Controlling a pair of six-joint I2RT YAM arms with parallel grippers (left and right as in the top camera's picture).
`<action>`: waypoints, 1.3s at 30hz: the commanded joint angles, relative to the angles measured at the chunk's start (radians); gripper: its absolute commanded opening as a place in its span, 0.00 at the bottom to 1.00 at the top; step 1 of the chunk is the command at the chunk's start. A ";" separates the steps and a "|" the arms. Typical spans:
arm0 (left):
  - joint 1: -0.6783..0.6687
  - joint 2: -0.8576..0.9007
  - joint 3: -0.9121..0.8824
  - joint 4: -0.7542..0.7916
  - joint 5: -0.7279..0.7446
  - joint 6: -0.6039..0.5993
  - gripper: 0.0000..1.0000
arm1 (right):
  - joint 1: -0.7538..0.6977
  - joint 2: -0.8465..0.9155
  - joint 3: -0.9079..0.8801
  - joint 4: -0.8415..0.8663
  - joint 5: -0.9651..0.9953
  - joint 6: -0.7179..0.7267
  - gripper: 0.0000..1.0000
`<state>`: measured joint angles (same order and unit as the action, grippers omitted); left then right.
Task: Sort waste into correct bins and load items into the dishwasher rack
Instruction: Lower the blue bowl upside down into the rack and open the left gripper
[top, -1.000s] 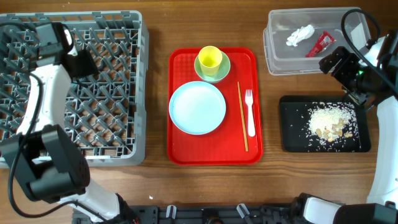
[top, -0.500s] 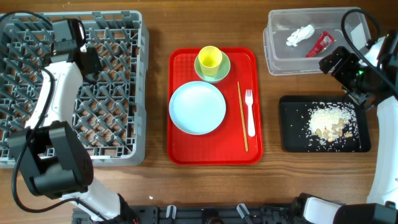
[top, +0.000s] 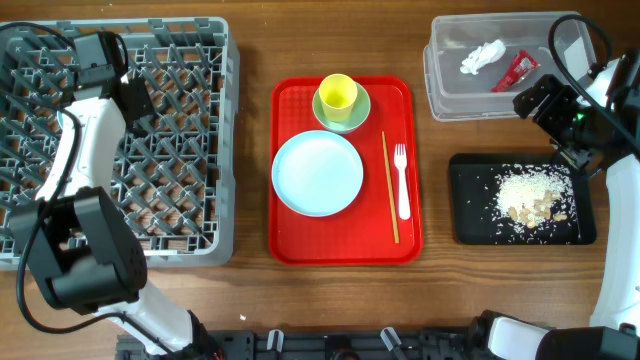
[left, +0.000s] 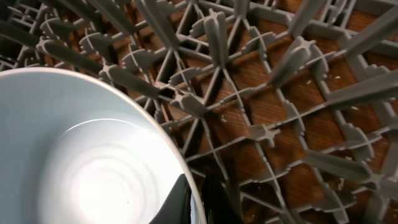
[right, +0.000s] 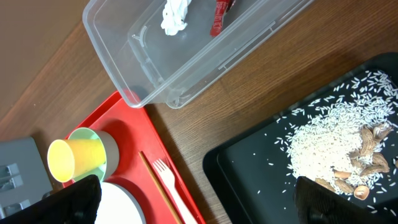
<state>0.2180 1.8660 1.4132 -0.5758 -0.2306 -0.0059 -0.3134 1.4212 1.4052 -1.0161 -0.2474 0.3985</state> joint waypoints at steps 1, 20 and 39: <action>0.000 -0.064 -0.006 -0.004 0.092 -0.062 0.04 | -0.001 -0.005 0.005 0.003 -0.016 -0.003 1.00; 0.247 -0.083 -0.006 0.240 1.133 -0.504 0.04 | -0.001 -0.005 0.005 0.003 -0.016 -0.003 1.00; 0.372 0.105 -0.007 0.416 1.367 -0.839 0.04 | -0.001 -0.005 0.005 0.006 -0.016 -0.003 1.00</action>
<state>0.5468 1.9533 1.4052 -0.1413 1.1099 -0.8280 -0.3130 1.4212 1.4052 -1.0138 -0.2474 0.3985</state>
